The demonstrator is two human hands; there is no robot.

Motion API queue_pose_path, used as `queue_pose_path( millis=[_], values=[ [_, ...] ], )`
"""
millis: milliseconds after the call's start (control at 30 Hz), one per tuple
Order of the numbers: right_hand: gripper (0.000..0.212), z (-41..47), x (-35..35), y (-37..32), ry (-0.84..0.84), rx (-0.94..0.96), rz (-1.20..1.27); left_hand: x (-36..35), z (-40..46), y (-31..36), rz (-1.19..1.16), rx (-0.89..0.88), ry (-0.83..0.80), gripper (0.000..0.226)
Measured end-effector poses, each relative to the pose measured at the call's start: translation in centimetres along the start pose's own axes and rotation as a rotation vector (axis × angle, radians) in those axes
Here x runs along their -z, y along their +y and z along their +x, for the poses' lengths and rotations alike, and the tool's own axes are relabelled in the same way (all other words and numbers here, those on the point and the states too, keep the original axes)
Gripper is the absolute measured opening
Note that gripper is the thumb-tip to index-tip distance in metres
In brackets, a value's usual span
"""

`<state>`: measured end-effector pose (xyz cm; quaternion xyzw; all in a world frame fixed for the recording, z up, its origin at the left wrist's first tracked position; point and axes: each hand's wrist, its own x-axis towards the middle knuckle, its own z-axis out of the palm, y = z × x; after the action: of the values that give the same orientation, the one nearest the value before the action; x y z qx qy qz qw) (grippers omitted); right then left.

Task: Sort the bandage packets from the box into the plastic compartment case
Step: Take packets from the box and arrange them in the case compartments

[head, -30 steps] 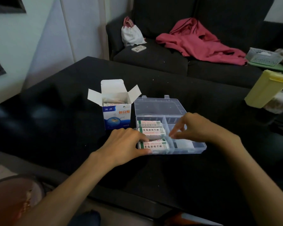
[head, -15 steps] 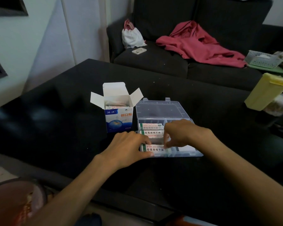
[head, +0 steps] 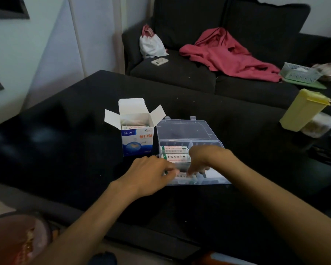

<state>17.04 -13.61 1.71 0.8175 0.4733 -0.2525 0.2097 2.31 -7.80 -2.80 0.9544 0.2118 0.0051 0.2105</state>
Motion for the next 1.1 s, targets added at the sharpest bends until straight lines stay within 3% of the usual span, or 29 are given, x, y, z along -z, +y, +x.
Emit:
queue_pose_path(
  millis=[133,333,433,567,833,1100],
  values=[
    [0.024,0.0,0.3,-0.3,-0.095,-0.019,0.012,-0.3,0.1,0.1,-0.001,0.039,0.070,0.027],
    [0.026,0.2,0.0,1.3,-0.072,-0.068,0.313,-0.9,0.7,-0.3,-0.141,0.114,0.115,0.022],
    [0.026,0.3,-0.6,2.2,0.039,-0.067,0.305,-1.1,1.0,-0.2,-0.181,0.152,0.139,0.018],
    [0.016,-0.3,-1.1,2.8,0.392,0.084,0.341,-0.8,1.1,-0.3,-0.181,0.146,0.118,0.018],
    [0.021,-1.2,-1.6,2.9,0.505,0.171,0.226,-0.4,1.1,-0.5,-0.203,0.160,0.145,0.020],
    [0.029,0.0,-3.2,2.9,0.336,0.100,0.273,-0.3,1.0,-0.5,-0.158,0.164,0.150,0.020]
  ],
)
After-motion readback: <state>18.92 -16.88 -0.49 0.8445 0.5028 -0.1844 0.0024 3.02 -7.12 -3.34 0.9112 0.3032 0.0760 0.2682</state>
